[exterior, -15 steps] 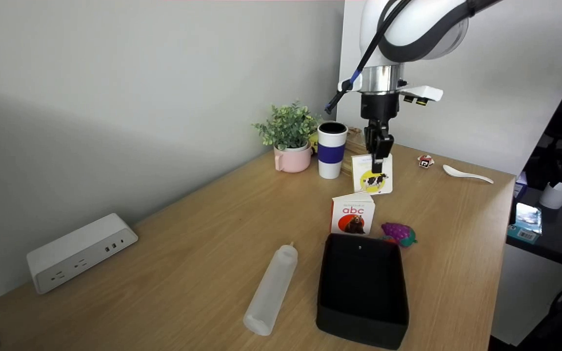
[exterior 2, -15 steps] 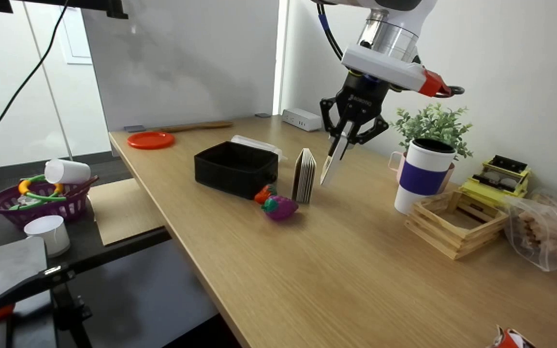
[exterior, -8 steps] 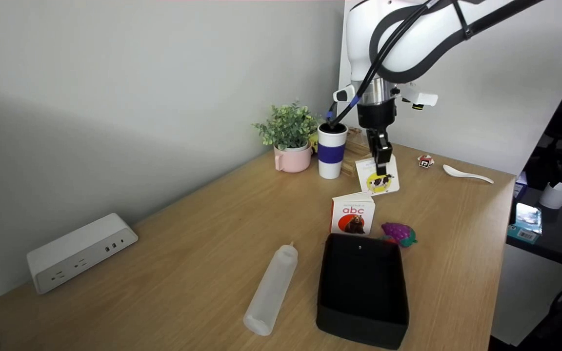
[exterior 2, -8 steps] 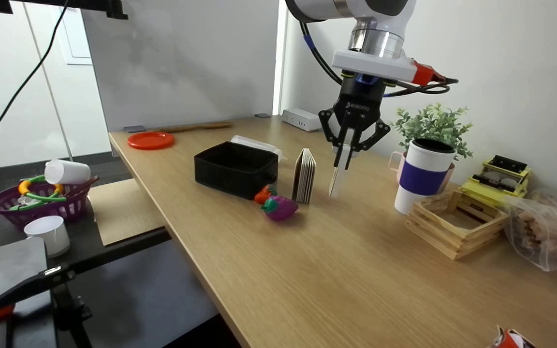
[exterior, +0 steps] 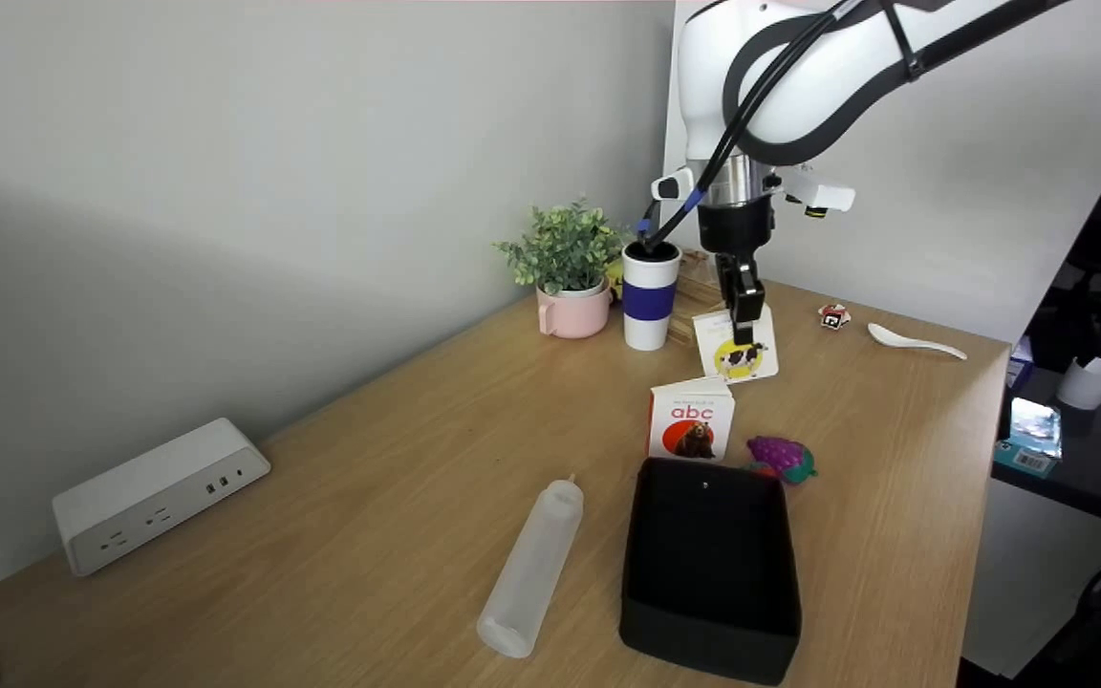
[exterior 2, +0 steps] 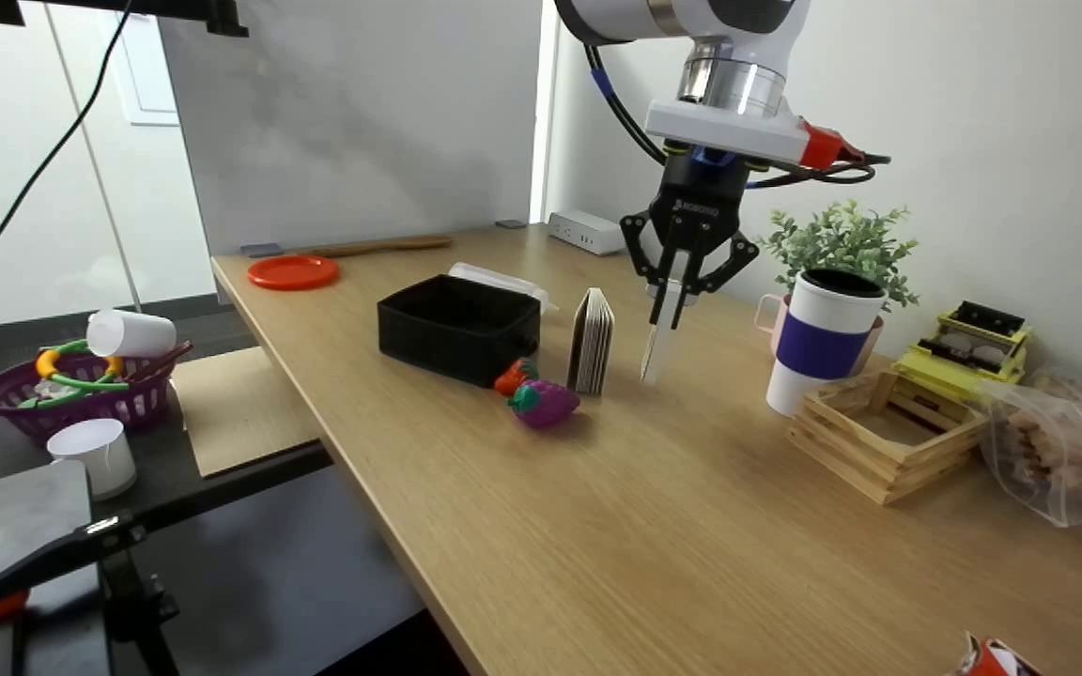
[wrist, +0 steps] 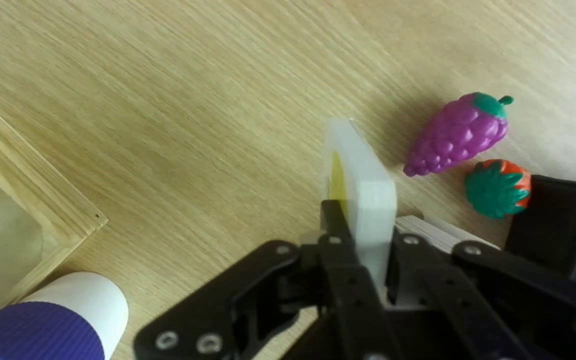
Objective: Remove the book on the right from the box, remove the book on the left from the box
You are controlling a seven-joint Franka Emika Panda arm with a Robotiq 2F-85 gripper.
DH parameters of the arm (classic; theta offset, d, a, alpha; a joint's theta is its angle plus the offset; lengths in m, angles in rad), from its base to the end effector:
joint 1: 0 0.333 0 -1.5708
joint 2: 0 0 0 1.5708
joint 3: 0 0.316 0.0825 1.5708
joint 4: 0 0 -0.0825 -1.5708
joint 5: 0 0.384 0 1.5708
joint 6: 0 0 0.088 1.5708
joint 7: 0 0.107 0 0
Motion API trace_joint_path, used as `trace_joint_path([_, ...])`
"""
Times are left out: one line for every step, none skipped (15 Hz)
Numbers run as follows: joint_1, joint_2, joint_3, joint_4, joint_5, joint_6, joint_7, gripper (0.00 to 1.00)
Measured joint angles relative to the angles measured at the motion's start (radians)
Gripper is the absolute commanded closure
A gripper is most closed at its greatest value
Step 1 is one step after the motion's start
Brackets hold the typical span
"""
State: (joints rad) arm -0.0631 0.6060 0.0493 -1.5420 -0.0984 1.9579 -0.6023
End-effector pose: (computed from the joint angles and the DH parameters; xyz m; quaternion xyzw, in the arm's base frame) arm 0.6807 -0.0205 0.2841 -0.9464 -0.3075 0.0987 0.0008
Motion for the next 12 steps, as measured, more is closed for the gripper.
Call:
trace_joint_path([-0.002, 0.001, 0.000, 0.000, 0.016, 0.012, 0.003, 0.96])
trace_joint_path([-0.006, 0.004, 0.000, 0.000, 0.040, 0.026, 0.008, 0.96])
trace_joint_path([-0.011, 0.009, 0.001, -0.001, 0.067, 0.046, 0.017, 0.96])
trace_joint_path([-0.016, 0.016, 0.001, -0.001, 0.095, 0.069, 0.033, 0.96])
trace_joint_path([-0.021, 0.025, 0.001, -0.001, 0.122, 0.094, 0.048, 0.96])
trace_joint_path([-0.026, 0.036, 0.002, -0.001, 0.147, 0.120, 0.064, 0.96])
trace_joint_path([-0.031, 0.048, 0.004, -0.001, 0.167, 0.144, 0.077, 0.96])
trace_joint_path([-0.036, 0.059, 0.007, -0.001, 0.183, 0.166, 0.088, 0.96])
trace_joint_path([-0.040, 0.072, 0.010, -0.001, 0.194, 0.184, 0.096, 0.96])
trace_joint_path([-0.043, 0.083, 0.012, 0.000, 0.201, 0.198, 0.105, 0.96])
trace_joint_path([-0.046, 0.095, 0.015, 0.001, 0.205, 0.209, 0.112, 0.96])
trace_joint_path([-0.047, 0.106, 0.017, 0.004, 0.207, 0.215, 0.119, 0.96])
